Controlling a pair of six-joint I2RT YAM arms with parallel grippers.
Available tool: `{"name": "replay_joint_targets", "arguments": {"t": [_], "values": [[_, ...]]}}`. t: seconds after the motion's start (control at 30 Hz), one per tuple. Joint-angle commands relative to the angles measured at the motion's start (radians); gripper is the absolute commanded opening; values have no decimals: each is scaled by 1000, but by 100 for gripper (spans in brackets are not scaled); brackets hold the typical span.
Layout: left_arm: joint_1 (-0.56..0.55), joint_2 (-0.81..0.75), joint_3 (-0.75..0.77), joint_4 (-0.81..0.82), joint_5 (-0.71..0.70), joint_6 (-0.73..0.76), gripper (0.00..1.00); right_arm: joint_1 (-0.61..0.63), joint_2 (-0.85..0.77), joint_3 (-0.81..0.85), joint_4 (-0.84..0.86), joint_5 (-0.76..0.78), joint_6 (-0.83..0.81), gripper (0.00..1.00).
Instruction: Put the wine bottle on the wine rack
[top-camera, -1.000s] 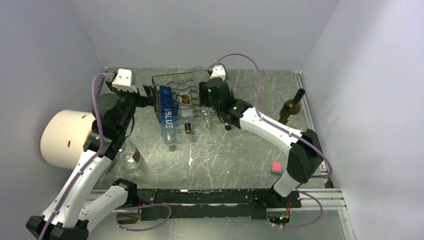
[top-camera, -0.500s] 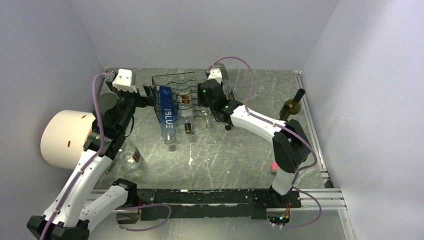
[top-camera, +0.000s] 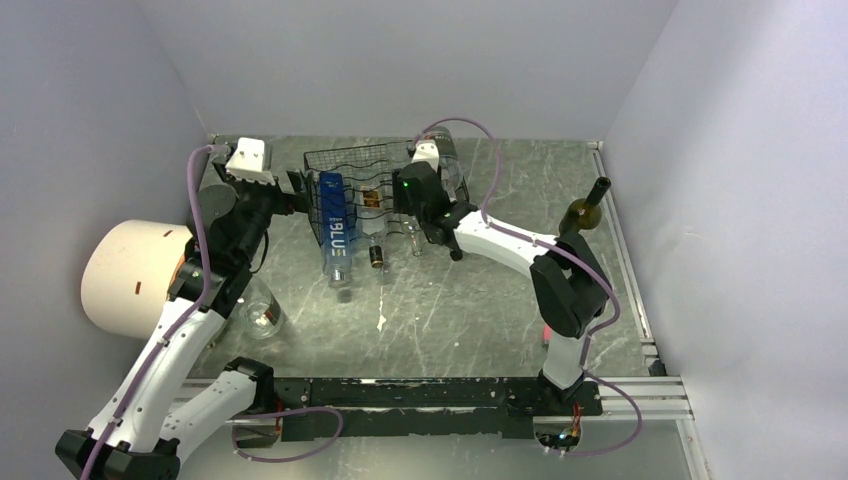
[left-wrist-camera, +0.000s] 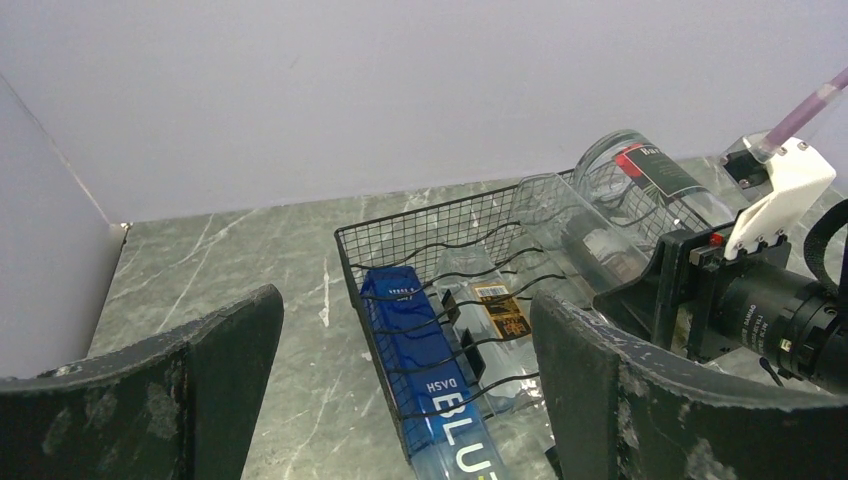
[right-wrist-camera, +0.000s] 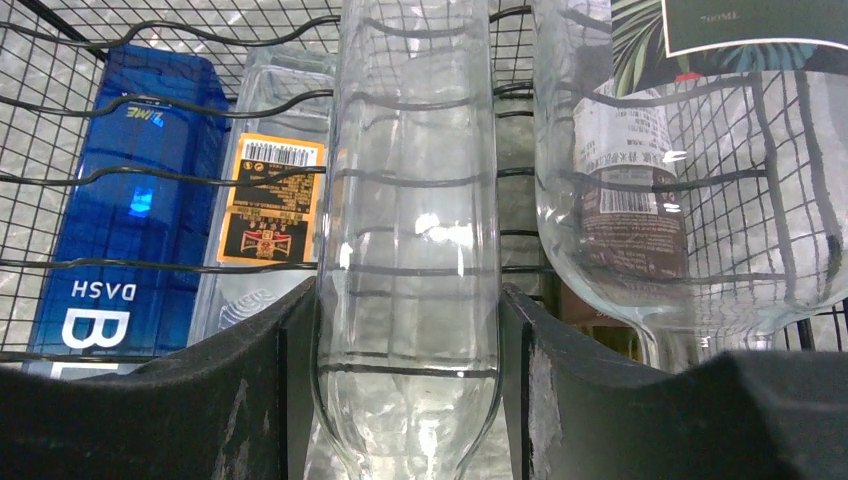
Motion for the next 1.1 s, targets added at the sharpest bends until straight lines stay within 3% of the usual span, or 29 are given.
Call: {"name": "replay_joint_targets", "arguments": {"t": [0.0, 0.13, 0.2, 0.27, 0.5, 0.63, 0.77, 0.93, 1.07], "values": [[10, -7, -9, 35, 19, -5, 97, -13, 17, 18, 60, -11, 0, 24], [11, -22, -22, 52, 20, -6, 97, -12, 11, 25, 19, -7, 21, 57], [11, -23, -24, 57, 20, -6, 97, -14, -2, 28, 1, -2, 36, 70], [11, -24, -25, 56, 19, -9, 97, -22, -25, 44, -32, -27, 53, 77], [13, -31, -26, 56, 5, -13, 97, -33, -95, 82, -93, -93, 46, 81], [13, -38, -12, 45, -32, 0, 97, -32, -139, 82, -114, -250, 24, 80], [13, -51, 94, -48, -108, 14, 97, -25, -208, 50, -85, -472, 0, 77], [13, -56, 252, -174, -106, 20, 97, 51, -238, 8, -8, -695, -58, 74], [13, -37, 377, -265, -89, 34, 97, 166, -201, 22, 46, -672, -87, 73]]}}
